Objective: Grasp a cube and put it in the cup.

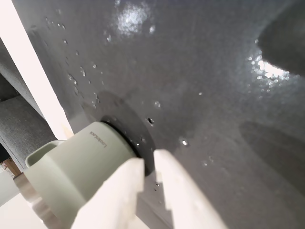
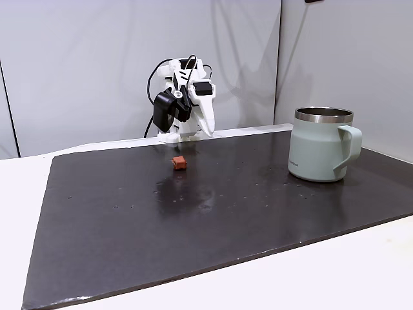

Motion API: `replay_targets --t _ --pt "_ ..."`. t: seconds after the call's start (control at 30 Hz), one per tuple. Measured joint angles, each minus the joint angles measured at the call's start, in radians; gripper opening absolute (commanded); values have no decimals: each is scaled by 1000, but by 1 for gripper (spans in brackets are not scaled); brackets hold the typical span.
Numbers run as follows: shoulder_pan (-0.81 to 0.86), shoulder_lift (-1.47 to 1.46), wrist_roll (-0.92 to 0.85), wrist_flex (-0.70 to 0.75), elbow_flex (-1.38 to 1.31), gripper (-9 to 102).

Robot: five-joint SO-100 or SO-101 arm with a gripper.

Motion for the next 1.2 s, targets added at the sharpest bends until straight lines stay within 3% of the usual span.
replay_targets --t 0.8,1.2 --pt "-8 0 12 -5 -23 0" --pt "-8 -331 8 133 -540 0"
